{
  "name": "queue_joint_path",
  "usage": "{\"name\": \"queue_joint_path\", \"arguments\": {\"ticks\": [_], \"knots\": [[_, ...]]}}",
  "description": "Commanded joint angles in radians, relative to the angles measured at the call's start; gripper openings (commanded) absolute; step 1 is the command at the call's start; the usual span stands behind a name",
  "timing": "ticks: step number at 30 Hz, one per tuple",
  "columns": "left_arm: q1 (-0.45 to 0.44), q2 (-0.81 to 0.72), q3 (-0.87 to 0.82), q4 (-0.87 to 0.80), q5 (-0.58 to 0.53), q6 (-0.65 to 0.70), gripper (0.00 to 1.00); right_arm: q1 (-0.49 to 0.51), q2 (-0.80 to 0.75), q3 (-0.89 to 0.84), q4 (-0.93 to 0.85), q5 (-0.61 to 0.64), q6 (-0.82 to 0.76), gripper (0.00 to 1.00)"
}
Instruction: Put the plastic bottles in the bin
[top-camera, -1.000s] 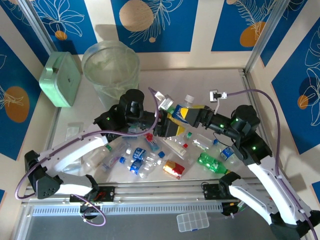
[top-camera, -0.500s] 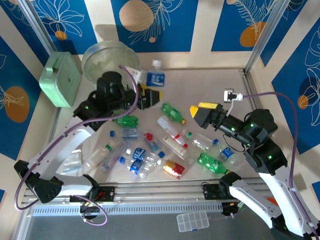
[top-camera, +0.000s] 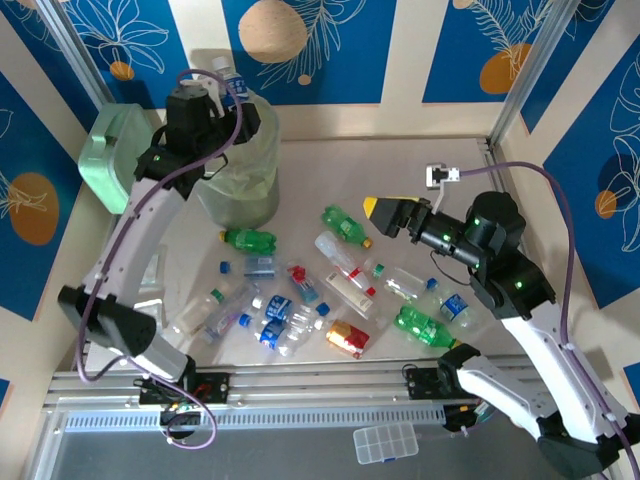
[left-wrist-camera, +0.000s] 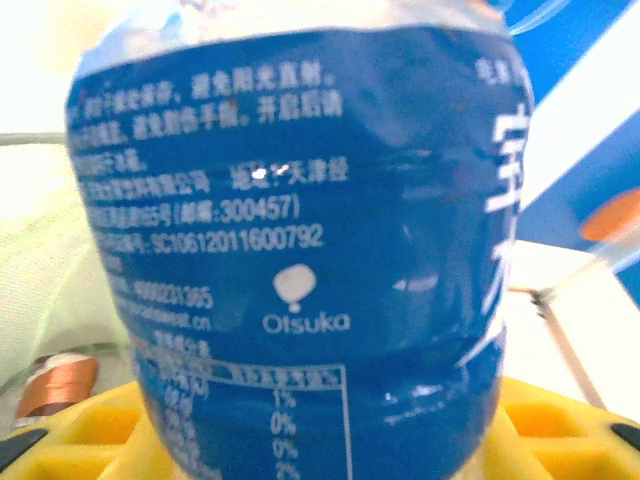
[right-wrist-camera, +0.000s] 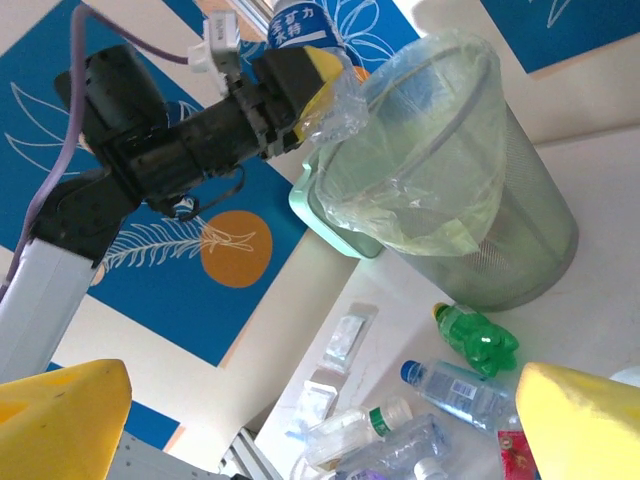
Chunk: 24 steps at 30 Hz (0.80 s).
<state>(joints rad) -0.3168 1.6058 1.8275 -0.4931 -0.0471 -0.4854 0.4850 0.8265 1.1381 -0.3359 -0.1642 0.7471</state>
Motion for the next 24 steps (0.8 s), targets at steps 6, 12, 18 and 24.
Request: {"name": "queue_joint_path", "arguments": {"ticks": [6,12,18,24], "knots": [[0.071,0.283,0.343,-0.352,-0.172,-0.282,0.00,-0.008,0.022,0.075,-0.043,-0.006,-0.016,0.99],[0.090,0.387,0.413,-0.396,-0.087,-0.382,0.00,-0.014,0.054,0.075,-0.043,-0.004,0.005,0.98],[0.126,0.476,0.431,-0.443,0.006,-0.484,0.10,-0.019,0.084,0.078,-0.027,-0.007,0.015,0.98],[0.141,0.573,0.466,-0.427,0.101,-0.482,0.26,-0.024,0.105,0.085,-0.043,-0.009,0.011,0.98]]}}
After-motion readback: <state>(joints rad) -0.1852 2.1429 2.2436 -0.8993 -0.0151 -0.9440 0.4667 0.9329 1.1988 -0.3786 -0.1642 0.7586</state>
